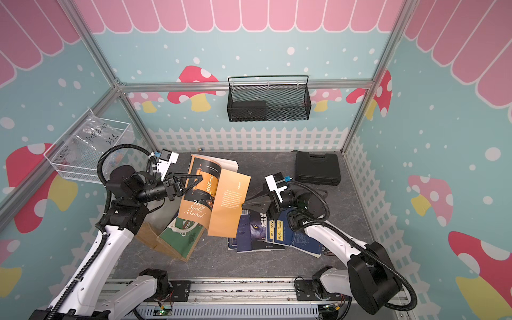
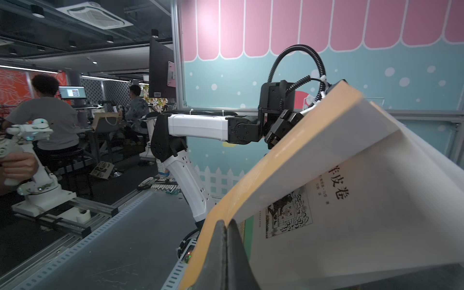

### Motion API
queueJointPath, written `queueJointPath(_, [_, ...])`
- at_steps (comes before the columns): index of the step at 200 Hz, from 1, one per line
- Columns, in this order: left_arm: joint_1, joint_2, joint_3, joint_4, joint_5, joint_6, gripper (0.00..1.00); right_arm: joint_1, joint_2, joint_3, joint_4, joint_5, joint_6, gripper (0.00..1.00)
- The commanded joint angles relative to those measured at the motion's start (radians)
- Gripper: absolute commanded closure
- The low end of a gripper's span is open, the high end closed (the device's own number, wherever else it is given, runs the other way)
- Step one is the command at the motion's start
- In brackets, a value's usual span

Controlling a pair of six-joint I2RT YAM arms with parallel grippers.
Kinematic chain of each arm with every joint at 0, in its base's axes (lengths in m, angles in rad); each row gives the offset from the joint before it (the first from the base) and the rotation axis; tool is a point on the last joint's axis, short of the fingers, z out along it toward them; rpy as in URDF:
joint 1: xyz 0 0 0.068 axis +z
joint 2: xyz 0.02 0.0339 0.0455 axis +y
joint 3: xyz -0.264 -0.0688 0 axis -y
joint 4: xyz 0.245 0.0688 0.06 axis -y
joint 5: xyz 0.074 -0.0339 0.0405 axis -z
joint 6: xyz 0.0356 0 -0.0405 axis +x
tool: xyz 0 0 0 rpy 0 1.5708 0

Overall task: Put the books into the canvas bag
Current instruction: Adjust the book.

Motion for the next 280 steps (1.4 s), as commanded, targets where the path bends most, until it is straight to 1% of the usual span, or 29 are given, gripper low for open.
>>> queueJointPath(1, [0.0, -0.001, -0.009, 0.209, 0.049, -0.124, 1.0, 0.023, 0.047, 0.063, -0.023, 0.035, -0.034, 1.0])
queueJointPath(25, [-0.013, -0.002, -0.02, 0.32, 0.072, -0.207, 1.0, 0.032, 0.126, 0.107, -0.023, 0.062, -0.032, 1.0])
queueJointPath(54, [-0.016, -0.011, -0.022, 0.325, 0.071, -0.212, 1.0, 0.056, 0.204, 0.183, -0.018, 0.07, -0.022, 1.0])
queueJointPath(66, [-0.016, -0.012, -0.024, 0.327, 0.069, -0.213, 1.0, 0.068, 0.231, 0.217, -0.046, 0.079, -0.032, 0.94])
queueJointPath(81, [-0.016, -0.013, -0.029, 0.338, 0.063, -0.217, 1.0, 0.078, 0.25, 0.247, -0.103, 0.104, -0.061, 0.84])
queueJointPath(89, [-0.018, -0.012, -0.034, 0.34, 0.059, -0.218, 1.0, 0.084, 0.253, 0.259, -0.134, 0.114, -0.081, 0.8])
queueJointPath(104, [-0.018, -0.012, -0.042, 0.344, 0.055, -0.217, 1.0, 0.101, 0.249, 0.28, -0.223, 0.135, -0.139, 0.7])
queueJointPath(123, [-0.019, -0.005, -0.051, 0.351, 0.046, -0.217, 1.0, 0.131, 0.223, 0.308, -0.407, 0.248, -0.255, 0.6])
queueJointPath(140, [-0.02, -0.001, -0.058, 0.362, 0.034, -0.218, 1.0, 0.162, 0.206, 0.332, -0.539, 0.345, -0.329, 0.55])
queueJointPath(157, [-0.021, 0.002, -0.062, 0.372, 0.023, -0.218, 1.0, 0.185, 0.207, 0.348, -0.589, 0.408, -0.348, 0.52])
queueJointPath(170, [-0.021, 0.005, -0.064, 0.372, 0.017, -0.215, 1.0, 0.192, 0.203, 0.349, -0.592, 0.422, -0.349, 0.48])
queueJointPath(181, [-0.019, 0.005, -0.063, 0.368, 0.017, -0.213, 1.0, 0.19, 0.179, 0.337, -0.642, 0.468, -0.379, 0.45])
queueJointPath(205, [-0.015, -0.011, -0.062, 0.341, 0.016, -0.194, 1.0, 0.178, 0.078, 0.319, -0.893, 0.686, -0.544, 0.38])
queueJointPath(221, [-0.013, -0.019, -0.062, 0.343, 0.022, -0.197, 1.0, 0.161, 0.034, 0.315, -0.998, 0.769, -0.6, 0.35])
queueJointPath(234, [-0.013, -0.016, -0.069, 0.404, 0.029, -0.24, 1.0, 0.148, 0.014, 0.305, -1.036, 0.8, -0.619, 0.33])
queueJointPath(261, [-0.013, 0.012, -0.087, 0.618, 0.054, -0.401, 1.0, 0.126, -0.002, 0.279, -1.109, 0.894, -0.627, 0.3])
queueJointPath(268, [-0.013, 0.017, -0.087, 0.639, 0.059, -0.418, 1.0, 0.117, -0.013, 0.263, -1.118, 0.907, -0.628, 0.28])
queueJointPath(280, [-0.011, 0.015, -0.087, 0.629, 0.062, -0.414, 1.0, 0.099, -0.041, 0.228, -1.116, 0.893, -0.636, 0.24])
